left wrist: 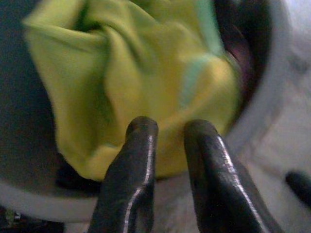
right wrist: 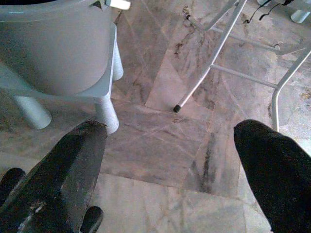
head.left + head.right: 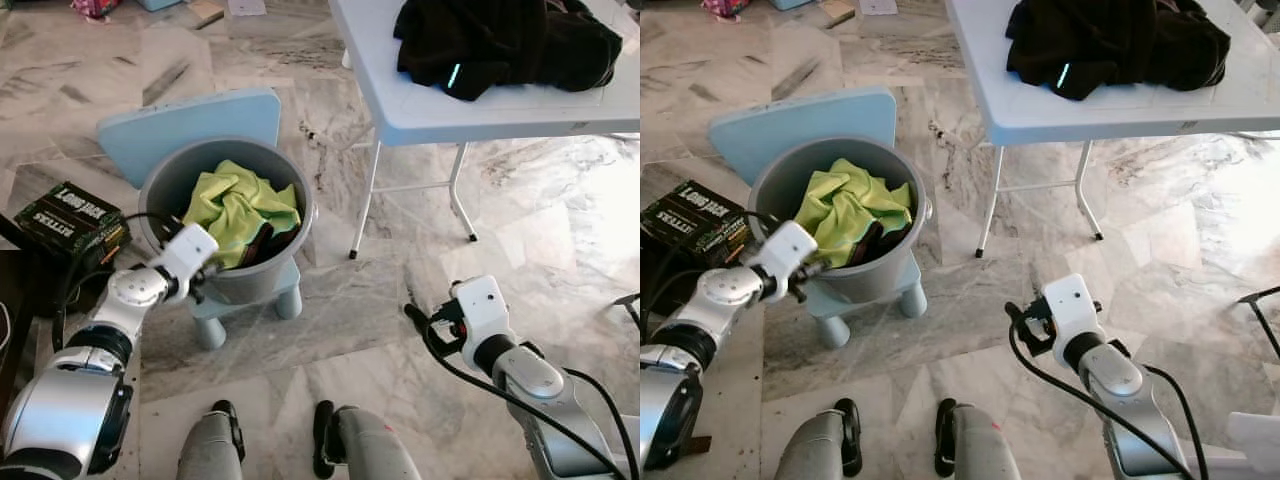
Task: Hang hanger
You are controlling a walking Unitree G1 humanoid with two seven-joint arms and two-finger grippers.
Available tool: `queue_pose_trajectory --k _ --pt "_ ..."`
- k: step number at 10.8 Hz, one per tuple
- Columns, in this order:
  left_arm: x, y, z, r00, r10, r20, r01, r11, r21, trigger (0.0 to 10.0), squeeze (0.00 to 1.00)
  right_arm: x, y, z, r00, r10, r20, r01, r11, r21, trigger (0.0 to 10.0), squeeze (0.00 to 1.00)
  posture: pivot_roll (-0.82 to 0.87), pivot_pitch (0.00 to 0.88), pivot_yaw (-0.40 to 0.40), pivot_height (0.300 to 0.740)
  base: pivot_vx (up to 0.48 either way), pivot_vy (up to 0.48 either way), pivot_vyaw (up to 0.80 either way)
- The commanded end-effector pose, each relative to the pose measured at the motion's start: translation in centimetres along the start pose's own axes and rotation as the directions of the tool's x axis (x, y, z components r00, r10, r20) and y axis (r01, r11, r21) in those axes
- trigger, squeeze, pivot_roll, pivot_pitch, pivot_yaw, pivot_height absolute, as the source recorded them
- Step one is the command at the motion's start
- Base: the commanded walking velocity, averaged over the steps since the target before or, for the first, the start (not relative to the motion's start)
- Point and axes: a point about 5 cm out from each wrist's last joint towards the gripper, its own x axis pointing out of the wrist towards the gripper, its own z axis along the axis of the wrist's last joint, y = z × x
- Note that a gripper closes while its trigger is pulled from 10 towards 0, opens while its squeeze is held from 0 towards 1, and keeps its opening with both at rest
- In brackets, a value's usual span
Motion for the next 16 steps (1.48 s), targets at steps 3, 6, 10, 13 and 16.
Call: queue_pose_trajectory --k 3,6,10,13,16 --pt "0.2 0.6 0.2 0.993 0.118 0.03 -0.108 0.969 -0.222 0.0 0.0 0.0 0.0 -0.4 1.0 -0.005 -0.014 0.005 1.0 0.0 10.0 0.0 -0.21 0.223 -0.123 0.74 0.0 0.0 0.0" --pt "0.0 0.1 -0.2 0.996 0.081 0.022 -0.077 0.985 -0.157 0.0 0.0 0.2 0.0 -0.4 1.0 -0.005 -0.01 0.005 1.0 -0.004 10.0 0.0 -0.21 0.223 -0.122 0.74 0.0 0.0 0.0" --pt "-1.5 0.3 -0.9 0.997 0.045 0.07 -0.052 0.992 0.114 10.0 1.0 0.4 0.9 -0.8 1.0 0.009 -0.009 -0.009 1.0 0.011 10.0 0.0 -0.16 0.231 -0.108 0.74 0.0 0.0 0.0" --pt "-2.6 -1.1 -3.1 0.997 0.051 0.057 -0.057 0.994 0.098 10.0 1.0 0.4 1.2 -0.7 1.0 0.02 -0.006 -0.019 1.0 0.022 10.0 0.0 -0.15 0.243 -0.113 0.74 0.0 0.0 0.0" --pt "-1.9 -0.1 -0.7 0.98 0.131 0.15 -0.154 0.977 0.151 10.0 1.0 -0.8 0.7 -1.2 1.0 0.006 -0.026 -0.006 1.0 0.01 10.0 0.0 -0.2 0.259 -0.124 0.74 0.0 0.0 0.0"
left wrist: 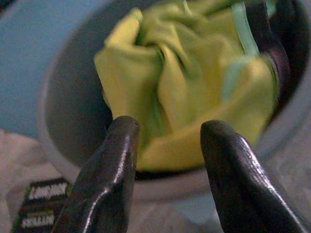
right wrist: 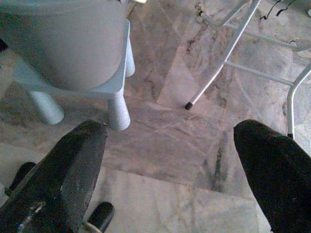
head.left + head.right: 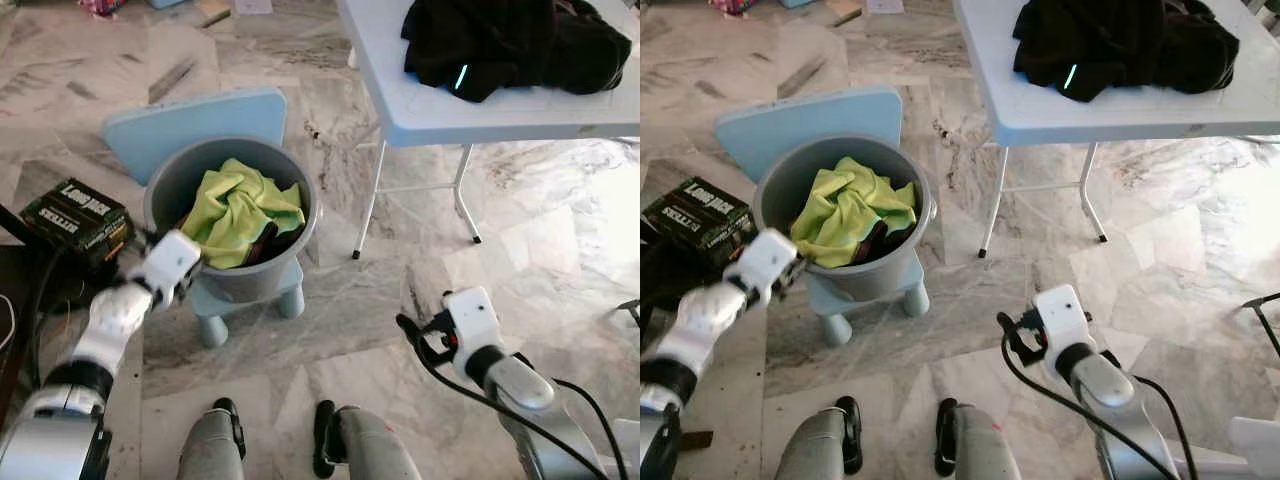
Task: Hang hanger
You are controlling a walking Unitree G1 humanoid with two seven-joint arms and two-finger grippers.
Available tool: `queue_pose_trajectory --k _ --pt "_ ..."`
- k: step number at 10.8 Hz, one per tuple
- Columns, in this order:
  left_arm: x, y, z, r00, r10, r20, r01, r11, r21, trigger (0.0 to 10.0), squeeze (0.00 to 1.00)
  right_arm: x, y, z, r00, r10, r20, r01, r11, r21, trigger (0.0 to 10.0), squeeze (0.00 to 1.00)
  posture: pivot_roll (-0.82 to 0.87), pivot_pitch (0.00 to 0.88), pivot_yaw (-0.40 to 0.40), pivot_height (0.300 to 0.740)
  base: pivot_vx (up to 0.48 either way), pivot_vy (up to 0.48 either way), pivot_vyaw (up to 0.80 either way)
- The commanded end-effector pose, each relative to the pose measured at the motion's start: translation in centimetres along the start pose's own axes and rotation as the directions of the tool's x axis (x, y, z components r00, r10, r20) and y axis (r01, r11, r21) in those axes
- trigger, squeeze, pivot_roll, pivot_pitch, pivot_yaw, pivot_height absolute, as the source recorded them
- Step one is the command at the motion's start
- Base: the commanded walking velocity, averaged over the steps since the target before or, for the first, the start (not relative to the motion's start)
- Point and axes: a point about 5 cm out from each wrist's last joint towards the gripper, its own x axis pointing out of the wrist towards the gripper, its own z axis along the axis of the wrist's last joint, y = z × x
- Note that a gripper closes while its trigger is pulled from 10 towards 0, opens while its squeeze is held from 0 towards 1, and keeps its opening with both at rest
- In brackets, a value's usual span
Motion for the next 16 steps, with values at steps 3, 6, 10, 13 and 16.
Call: queue_pose_trajectory --k 3,6,10,13,16 --pt "1.2 -0.4 1.1 0.999 -0.038 0.013 0.037 0.998 0.043 10.0 1.0 -1.2 -0.2 -0.3 1.0 -0.01 -0.021 0.01 1.0 -0.017 10.0 0.0 -0.22 0.278 -0.134 0.74 0.0 0.0 0.0" --pt "2.0 -0.2 2.5 0.994 -0.098 0.05 0.097 0.995 0.026 10.0 1.0 -2.4 -0.7 -0.6 0.999 -0.024 -0.046 0.023 0.999 -0.026 10.0 0.0 -0.25 0.297 -0.134 0.74 0.0 0.0 0.0" --pt "2.0 -1.4 1.6 0.975 -0.22 -0.023 0.22 0.975 0.009 10.0 0.33 -2.4 -0.5 -0.5 0.999 -0.019 -0.05 0.018 0.999 -0.027 10.0 0.0 -0.25 0.296 -0.136 0.74 0.0 0.0 0.0" --pt "1.8 -1.0 0.8 0.972 -0.222 -0.073 0.218 0.974 -0.051 2.2 0.0 -3.2 -0.7 -0.6 0.998 -0.028 -0.061 0.026 0.999 -0.032 10.0 0.0 -0.29 0.308 -0.144 0.74 0.0 0.0 0.0" --pt "2.3 -1.5 1.0 0.967 -0.237 -0.099 0.229 0.97 -0.082 0.0 0.0 -4.0 -1.1 -0.6 0.996 -0.036 -0.08 0.033 0.999 -0.043 10.0 0.0 -0.32 0.309 -0.148 0.74 0.0 0.0 0.0"
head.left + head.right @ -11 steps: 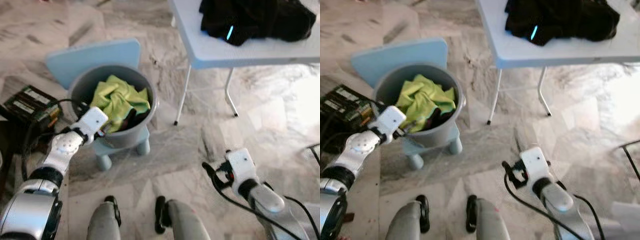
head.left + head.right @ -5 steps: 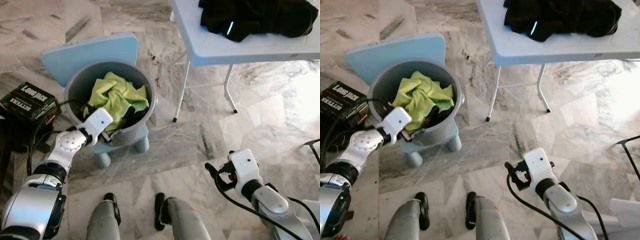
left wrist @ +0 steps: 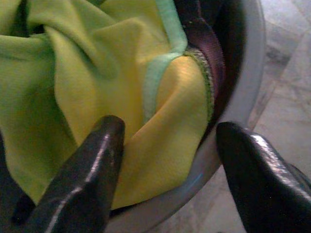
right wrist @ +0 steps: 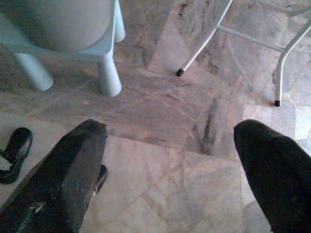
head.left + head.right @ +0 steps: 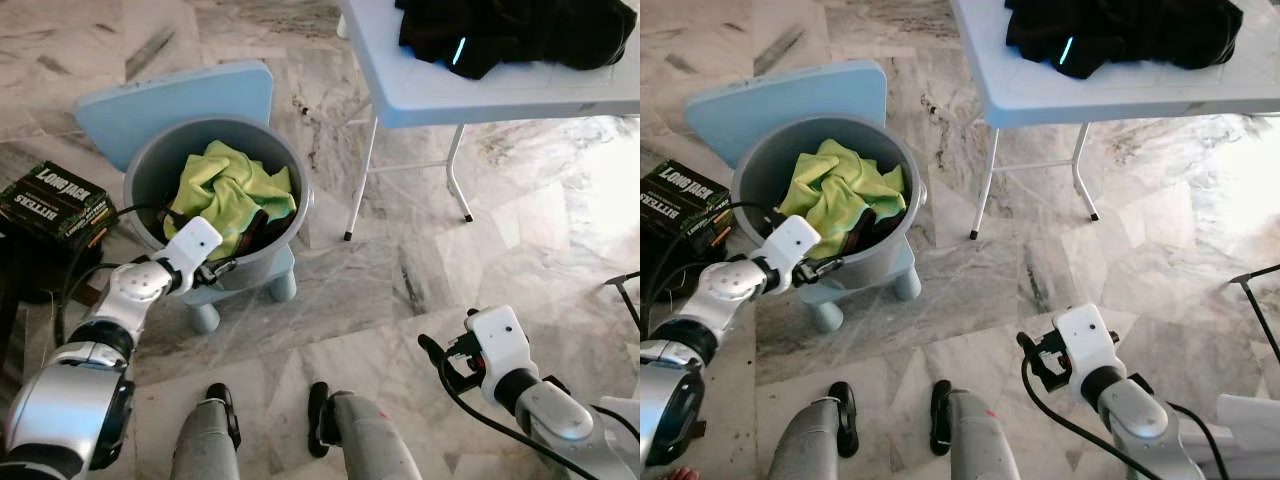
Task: Hang hanger
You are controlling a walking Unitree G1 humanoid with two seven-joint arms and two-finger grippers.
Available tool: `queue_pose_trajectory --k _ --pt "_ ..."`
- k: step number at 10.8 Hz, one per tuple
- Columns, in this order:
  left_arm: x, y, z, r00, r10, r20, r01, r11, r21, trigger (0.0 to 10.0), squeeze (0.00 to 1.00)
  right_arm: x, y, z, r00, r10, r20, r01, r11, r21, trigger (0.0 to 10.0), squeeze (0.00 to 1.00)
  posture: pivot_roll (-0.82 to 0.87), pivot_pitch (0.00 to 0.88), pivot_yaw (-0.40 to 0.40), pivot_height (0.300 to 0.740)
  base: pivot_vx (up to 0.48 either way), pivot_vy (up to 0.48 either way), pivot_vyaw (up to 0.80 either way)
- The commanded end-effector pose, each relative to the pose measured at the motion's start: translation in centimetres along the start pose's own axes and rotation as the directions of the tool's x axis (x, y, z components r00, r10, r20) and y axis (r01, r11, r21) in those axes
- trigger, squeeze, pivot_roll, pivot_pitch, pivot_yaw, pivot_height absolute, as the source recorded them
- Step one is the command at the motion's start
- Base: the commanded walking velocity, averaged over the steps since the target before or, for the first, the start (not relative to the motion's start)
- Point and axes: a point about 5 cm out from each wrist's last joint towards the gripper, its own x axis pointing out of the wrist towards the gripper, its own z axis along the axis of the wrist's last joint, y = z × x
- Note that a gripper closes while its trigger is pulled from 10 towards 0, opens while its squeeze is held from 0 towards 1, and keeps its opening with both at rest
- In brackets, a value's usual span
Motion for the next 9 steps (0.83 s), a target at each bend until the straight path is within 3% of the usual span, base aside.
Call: queue_pose_trajectory --k 1,7,9 --pt "0.2 -0.7 -0.3 0.999 -0.033 -0.018 0.032 0.999 -0.012 0.0 0.0 -0.5 -0.5 -0.2 1.0 -0.018 -0.02 0.018 1.0 -0.006 10.0 0.0 -0.31 0.307 -0.145 0.74 0.0 0.0 0.0" --pt "0.1 -0.7 -0.3 0.999 -0.029 -0.015 0.029 1.0 0.001 0.0 0.0 0.3 -0.3 0.0 1.0 -0.02 -0.009 0.02 1.0 -0.001 10.0 0.0 -0.29 0.289 -0.131 0.74 0.0 0.0 0.0" --pt "0.0 0.3 0.2 0.996 0.088 0.021 -0.089 0.995 0.036 0.0 0.0 0.6 -0.1 0.1 1.0 -0.018 -0.004 0.018 1.0 0.002 10.0 0.0 -0.28 0.276 -0.128 0.74 0.0 0.0 0.0"
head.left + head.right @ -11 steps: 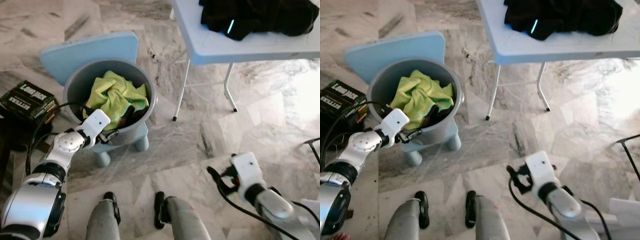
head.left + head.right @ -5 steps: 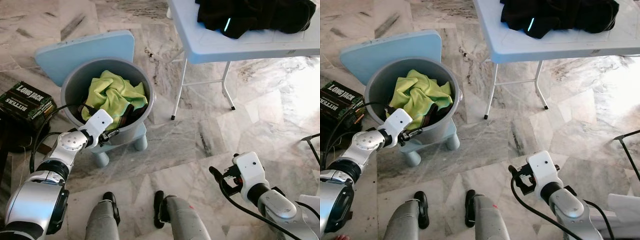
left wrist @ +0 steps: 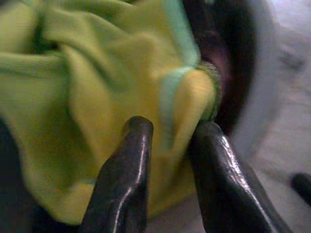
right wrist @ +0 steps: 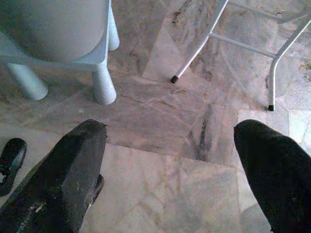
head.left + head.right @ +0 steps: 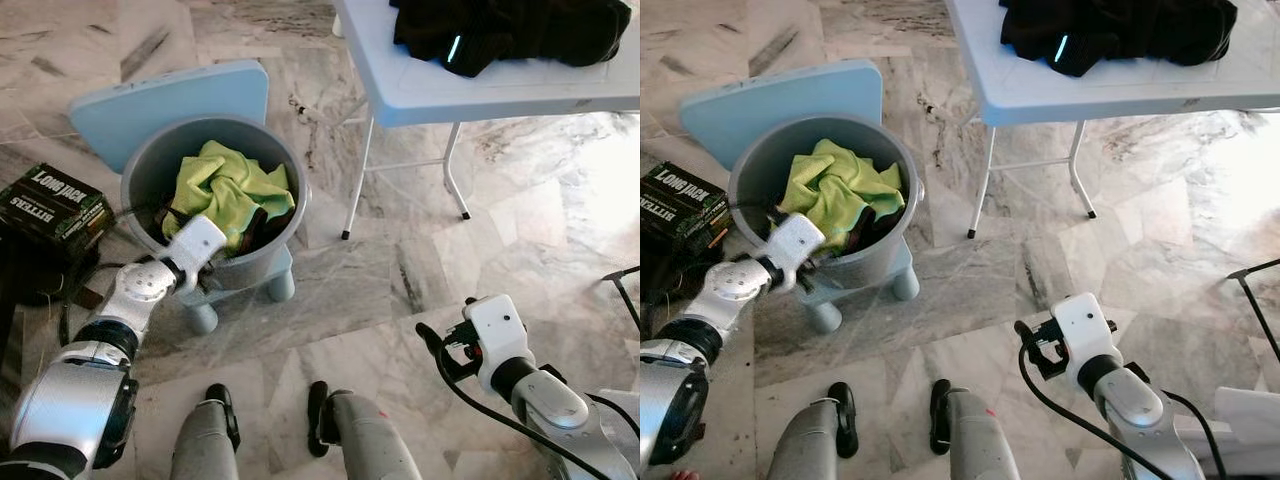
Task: Hang hanger
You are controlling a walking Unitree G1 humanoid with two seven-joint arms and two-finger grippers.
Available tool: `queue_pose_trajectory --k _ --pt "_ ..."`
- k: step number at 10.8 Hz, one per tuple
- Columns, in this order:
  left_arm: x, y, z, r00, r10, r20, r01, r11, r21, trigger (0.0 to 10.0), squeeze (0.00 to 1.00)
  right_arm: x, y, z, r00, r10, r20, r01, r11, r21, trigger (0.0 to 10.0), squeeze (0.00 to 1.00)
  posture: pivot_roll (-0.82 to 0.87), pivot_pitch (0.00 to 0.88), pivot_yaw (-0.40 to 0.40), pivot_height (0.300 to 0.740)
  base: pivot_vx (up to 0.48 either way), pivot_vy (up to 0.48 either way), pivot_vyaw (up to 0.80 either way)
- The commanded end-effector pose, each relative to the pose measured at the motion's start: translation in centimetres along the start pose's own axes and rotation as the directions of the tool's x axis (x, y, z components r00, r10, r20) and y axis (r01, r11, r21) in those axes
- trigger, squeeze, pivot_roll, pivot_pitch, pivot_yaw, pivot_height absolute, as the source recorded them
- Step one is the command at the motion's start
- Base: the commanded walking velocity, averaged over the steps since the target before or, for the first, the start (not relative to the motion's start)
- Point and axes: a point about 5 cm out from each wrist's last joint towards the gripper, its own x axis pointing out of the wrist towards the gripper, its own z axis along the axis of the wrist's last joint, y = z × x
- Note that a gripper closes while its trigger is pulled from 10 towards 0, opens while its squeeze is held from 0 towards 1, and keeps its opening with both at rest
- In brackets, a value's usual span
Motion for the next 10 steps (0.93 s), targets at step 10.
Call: queue_pose_trajectory --k 10 --pt "-0.6 3.2 3.3 0.92 0.316 0.23 -0.302 0.948 -0.097 0.0 0.0 3.9 1.3 0.1 0.999 0.012 0.048 -0.013 0.999 0.039 10.0 0.0 -0.14 0.178 -0.081 0.74 0.0 0.0 0.0"
